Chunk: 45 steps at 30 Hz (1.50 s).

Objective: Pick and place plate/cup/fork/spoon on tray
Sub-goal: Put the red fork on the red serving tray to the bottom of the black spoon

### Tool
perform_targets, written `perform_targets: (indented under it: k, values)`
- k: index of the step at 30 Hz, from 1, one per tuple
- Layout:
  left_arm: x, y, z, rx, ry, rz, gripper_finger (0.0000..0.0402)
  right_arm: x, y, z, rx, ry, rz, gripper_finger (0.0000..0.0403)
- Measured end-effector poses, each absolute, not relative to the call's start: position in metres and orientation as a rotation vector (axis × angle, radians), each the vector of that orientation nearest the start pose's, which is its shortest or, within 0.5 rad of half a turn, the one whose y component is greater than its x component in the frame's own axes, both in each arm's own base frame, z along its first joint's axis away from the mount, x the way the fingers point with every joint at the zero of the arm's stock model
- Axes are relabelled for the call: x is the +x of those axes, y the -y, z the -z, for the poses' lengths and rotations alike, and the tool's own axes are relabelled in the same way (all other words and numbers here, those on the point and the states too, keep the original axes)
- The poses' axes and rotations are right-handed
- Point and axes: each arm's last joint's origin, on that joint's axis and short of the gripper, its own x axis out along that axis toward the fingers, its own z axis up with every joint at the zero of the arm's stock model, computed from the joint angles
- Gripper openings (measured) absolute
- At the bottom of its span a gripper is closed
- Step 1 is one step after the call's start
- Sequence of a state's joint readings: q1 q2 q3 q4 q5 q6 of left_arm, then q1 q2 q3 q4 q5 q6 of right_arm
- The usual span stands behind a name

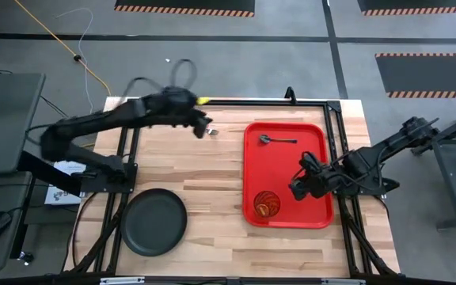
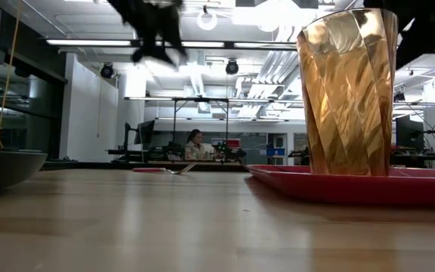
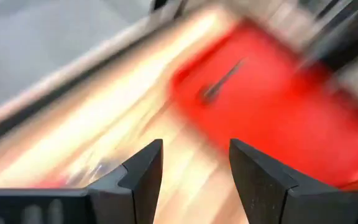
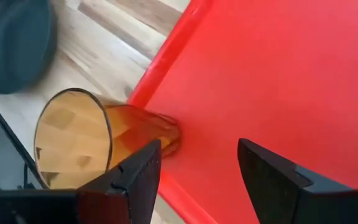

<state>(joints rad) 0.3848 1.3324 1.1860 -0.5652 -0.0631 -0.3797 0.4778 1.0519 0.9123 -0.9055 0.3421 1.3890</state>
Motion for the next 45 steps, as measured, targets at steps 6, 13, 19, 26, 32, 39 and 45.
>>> perform_targets:
  k: [6,13,19,26,32,39,45]
  values:
    - [0.296,-0.143,-0.239,-0.535,-0.948,-0.618,0.0172,0.173,-0.078,-0.272,0.772,-0.823,0.501,0.0204]
    - [0.323,-0.160,-0.182,-0.553,-1.010,-0.642,0.0172,0.177,-0.077,-0.285,0.766,-0.687,0.530,0.0204]
    - [0.337,-0.154,-0.169,-0.441,-0.988,-0.696,0.0172,0.178,-0.077,-0.288,0.789,-0.670,0.527,0.0204]
    - [0.338,-0.153,-0.163,-0.315,-1.034,-0.718,0.0172,0.181,-0.078,-0.291,0.803,-0.610,0.530,0.0204]
    - [0.336,-0.155,-0.158,-0.289,-1.071,-0.711,0.0172,0.183,-0.078,-0.293,0.815,-0.575,0.527,0.0204]
    - [0.340,-0.157,-0.152,-0.262,-1.059,-0.692,0.0172,0.184,-0.078,-0.294,0.818,-0.552,0.530,0.0204]
    - [0.340,-0.157,-0.139,-0.278,-1.116,-0.639,0.0172,0.185,-0.078,-0.294,0.821,-0.548,0.528,0.0204]
